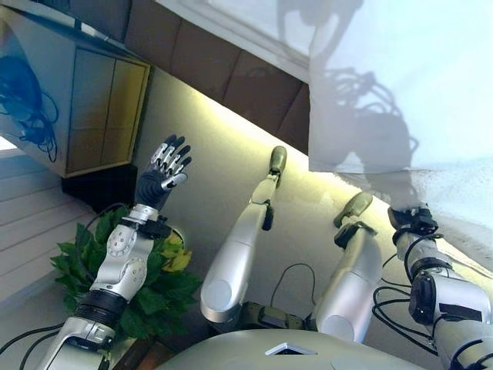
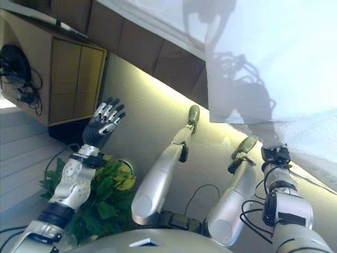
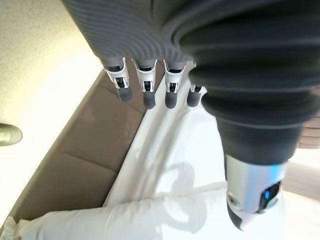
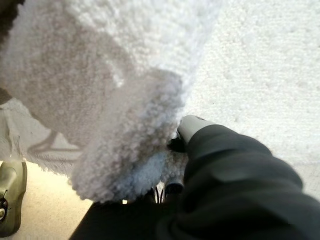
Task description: Make the bed neatly
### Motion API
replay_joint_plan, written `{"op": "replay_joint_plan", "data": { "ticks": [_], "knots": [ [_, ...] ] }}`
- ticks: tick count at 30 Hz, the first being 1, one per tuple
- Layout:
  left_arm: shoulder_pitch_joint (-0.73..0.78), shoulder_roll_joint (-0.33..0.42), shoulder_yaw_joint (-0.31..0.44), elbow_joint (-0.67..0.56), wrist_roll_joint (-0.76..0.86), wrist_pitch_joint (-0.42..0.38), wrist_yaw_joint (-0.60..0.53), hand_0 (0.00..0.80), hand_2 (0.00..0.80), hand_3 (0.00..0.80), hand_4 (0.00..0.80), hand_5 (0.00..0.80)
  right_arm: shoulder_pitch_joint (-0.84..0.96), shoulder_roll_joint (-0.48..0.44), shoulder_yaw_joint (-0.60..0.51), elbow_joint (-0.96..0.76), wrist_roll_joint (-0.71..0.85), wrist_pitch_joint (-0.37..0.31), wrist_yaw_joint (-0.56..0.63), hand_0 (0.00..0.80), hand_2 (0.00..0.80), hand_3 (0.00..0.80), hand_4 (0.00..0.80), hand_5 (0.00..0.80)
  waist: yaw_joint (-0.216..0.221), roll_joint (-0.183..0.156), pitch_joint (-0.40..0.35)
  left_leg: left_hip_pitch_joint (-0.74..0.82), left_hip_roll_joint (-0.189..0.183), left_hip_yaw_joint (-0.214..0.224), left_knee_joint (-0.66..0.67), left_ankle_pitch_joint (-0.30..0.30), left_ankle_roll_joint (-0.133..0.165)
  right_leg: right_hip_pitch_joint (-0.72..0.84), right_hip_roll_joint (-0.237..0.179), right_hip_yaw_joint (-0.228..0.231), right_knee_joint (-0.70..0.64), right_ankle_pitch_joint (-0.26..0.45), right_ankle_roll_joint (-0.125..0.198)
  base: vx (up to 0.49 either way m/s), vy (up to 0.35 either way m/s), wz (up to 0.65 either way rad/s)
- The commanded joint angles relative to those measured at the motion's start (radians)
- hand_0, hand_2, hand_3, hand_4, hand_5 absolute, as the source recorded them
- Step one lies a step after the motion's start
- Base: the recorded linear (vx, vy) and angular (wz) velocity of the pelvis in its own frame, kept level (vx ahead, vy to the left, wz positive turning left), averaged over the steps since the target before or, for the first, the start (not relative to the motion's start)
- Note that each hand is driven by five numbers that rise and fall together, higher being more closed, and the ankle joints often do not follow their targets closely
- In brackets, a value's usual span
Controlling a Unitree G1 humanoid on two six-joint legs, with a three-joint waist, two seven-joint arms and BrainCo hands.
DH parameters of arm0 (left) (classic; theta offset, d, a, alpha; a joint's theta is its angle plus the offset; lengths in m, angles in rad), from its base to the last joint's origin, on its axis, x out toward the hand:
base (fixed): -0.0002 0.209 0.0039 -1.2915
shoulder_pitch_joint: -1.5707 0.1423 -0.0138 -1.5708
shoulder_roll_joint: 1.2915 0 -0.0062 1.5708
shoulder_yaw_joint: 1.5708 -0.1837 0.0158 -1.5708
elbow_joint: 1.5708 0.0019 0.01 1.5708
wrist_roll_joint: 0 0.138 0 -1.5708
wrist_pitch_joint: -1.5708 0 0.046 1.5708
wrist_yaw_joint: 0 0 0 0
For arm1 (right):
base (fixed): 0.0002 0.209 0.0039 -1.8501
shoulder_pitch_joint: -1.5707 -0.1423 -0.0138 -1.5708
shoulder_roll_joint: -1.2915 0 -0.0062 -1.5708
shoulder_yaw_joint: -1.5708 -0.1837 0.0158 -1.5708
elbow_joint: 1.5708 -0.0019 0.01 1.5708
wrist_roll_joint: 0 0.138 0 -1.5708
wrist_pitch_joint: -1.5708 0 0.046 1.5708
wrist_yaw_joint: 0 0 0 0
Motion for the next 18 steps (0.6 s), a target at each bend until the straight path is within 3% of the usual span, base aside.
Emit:
{"op": "replay_joint_plan", "data": {
  "ticks": [1,7,12,18],
  "knots": [
    [-0.051,-0.059,-0.020,-0.039,-0.023,-0.037,0.012,0.000,0.000,0.000,0.000,0.000,0.068,0.000,0.002,0.018,0.010,-0.021,-0.065,0.000,0.000,0.000,0.000,0.000,-0.001,0.094,0.032,-0.037,0.047,-0.003,0.099,-0.044,-0.059,0.006,-0.035,0.009,-0.209,0.237,0.065,0.000,0.000,0.00],
    [-0.048,-0.039,-0.021,-0.054,-0.041,-0.020,-0.013,0.000,0.000,0.000,0.000,0.000,0.076,0.019,-0.005,0.021,0.155,-0.047,-0.153,0.000,0.000,0.000,0.000,0.000,0.008,0.072,0.032,0.011,0.038,-0.015,0.112,-0.059,-0.059,0.088,-0.041,-0.011,-0.220,0.230,0.064,0.015,-0.023,0.01],
    [-0.051,-0.010,-0.001,-0.084,-0.044,0.049,-0.008,0.000,0.000,0.000,0.000,0.000,0.055,0.017,-0.060,0.030,0.155,-0.073,-0.264,0.000,0.000,0.000,0.000,0.000,0.027,0.045,0.031,0.094,0.031,-0.036,0.137,-0.101,-0.063,0.211,-0.058,-0.035,-0.222,0.208,0.078,0.108,-0.092,0.12],
    [-0.024,0.039,0.031,-0.119,-0.026,0.111,-0.015,0.000,0.000,0.000,0.000,0.000,0.064,0.042,-0.060,-0.065,0.155,-0.169,-0.168,0.000,0.000,0.000,0.000,0.000,0.050,0.013,0.008,0.150,0.039,-0.043,0.153,-0.109,-0.062,0.338,-0.057,-0.100,-0.253,0.217,0.061,0.052,-0.119,0.24]
  ]
}}
